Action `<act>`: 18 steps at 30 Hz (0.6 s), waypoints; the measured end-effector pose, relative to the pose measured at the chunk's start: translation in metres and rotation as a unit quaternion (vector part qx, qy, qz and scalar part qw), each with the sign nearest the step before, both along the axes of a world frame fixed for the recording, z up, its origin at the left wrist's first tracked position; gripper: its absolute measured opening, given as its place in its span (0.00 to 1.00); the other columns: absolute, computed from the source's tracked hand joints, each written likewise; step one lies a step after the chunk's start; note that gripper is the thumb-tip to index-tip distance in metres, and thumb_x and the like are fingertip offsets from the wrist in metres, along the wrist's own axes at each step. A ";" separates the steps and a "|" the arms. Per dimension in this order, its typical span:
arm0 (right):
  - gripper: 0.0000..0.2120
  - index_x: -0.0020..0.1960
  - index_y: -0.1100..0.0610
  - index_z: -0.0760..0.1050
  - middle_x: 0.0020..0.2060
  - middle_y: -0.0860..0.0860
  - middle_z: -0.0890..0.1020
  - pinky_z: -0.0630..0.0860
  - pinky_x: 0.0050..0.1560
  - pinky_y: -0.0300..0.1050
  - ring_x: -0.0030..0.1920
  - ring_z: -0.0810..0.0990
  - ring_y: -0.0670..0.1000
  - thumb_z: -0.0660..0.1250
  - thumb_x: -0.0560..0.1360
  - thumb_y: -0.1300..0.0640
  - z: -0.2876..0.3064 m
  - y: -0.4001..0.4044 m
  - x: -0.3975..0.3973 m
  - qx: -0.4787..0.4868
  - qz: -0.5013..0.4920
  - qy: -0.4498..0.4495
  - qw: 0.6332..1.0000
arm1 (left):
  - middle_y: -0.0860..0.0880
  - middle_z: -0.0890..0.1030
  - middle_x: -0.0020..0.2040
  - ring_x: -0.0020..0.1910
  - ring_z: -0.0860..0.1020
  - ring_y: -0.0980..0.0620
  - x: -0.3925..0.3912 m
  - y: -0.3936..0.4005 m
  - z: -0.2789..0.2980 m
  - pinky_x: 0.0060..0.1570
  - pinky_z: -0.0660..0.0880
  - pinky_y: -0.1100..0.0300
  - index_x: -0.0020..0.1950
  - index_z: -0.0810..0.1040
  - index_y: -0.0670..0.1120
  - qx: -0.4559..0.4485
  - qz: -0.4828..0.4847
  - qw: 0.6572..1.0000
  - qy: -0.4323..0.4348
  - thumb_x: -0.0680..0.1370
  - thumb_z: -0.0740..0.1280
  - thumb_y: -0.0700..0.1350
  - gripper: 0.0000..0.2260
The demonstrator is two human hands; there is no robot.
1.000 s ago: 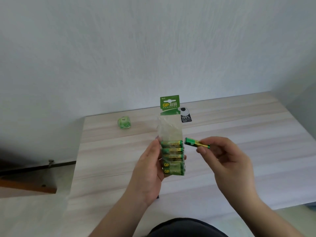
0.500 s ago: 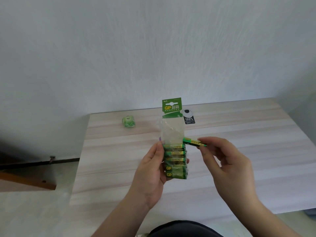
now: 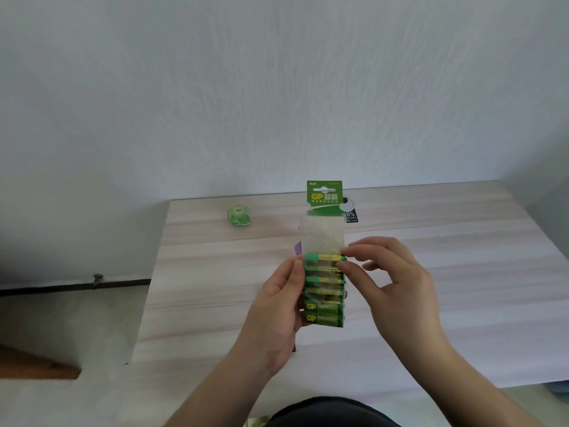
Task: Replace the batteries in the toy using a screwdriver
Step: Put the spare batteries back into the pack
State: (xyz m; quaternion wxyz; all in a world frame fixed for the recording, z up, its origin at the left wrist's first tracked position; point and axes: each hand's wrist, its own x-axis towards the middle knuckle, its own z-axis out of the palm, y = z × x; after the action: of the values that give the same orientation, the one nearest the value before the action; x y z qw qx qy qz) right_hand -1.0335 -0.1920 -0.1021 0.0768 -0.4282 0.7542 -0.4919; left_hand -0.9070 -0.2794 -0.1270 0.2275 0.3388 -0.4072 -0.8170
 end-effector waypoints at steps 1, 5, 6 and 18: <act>0.08 0.46 0.43 0.80 0.45 0.37 0.79 0.71 0.41 0.27 0.46 0.77 0.41 0.73 0.71 0.55 -0.002 -0.001 0.001 0.000 -0.003 0.001 1.000 | 0.39 0.82 0.55 0.54 0.81 0.37 0.001 0.000 0.000 0.51 0.78 0.45 0.61 0.78 0.46 -0.003 0.002 1.000 -0.004 0.81 0.56 0.51 0.16; 0.08 0.50 0.41 0.80 0.45 0.41 0.79 0.71 0.43 0.27 0.48 0.76 0.39 0.68 0.73 0.51 -0.009 -0.005 0.006 -0.006 0.000 0.007 1.000 | 0.40 0.83 0.54 0.54 0.81 0.38 0.003 -0.004 0.000 0.51 0.78 0.45 0.59 0.79 0.47 -0.028 0.007 0.999 -0.012 0.80 0.57 0.52 0.16; 0.08 0.52 0.41 0.79 0.46 0.41 0.79 0.71 0.44 0.28 0.49 0.77 0.40 0.66 0.74 0.50 -0.012 -0.005 0.007 -0.007 0.003 0.009 1.000 | 0.40 0.83 0.54 0.54 0.82 0.39 0.004 -0.005 0.000 0.51 0.78 0.46 0.58 0.79 0.47 -0.032 0.009 0.999 -0.012 0.79 0.58 0.52 0.16; 0.20 0.70 0.40 0.67 0.58 0.34 0.74 0.75 0.54 0.34 0.57 0.77 0.41 0.57 0.78 0.44 -0.040 -0.009 0.031 0.053 0.082 -0.003 0.995 | 0.46 0.85 0.46 0.43 0.84 0.50 0.012 -0.019 -0.001 0.38 0.79 0.58 0.55 0.76 0.42 -0.030 0.018 0.999 -0.029 0.80 0.60 0.51 0.13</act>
State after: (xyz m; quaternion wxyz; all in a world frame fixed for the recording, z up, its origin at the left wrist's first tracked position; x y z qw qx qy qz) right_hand -1.0028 -0.2010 -0.1420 0.1415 -0.4826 0.7415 -0.4441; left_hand -0.8950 -0.2981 -0.1280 0.2409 0.3624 -0.4319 -0.7900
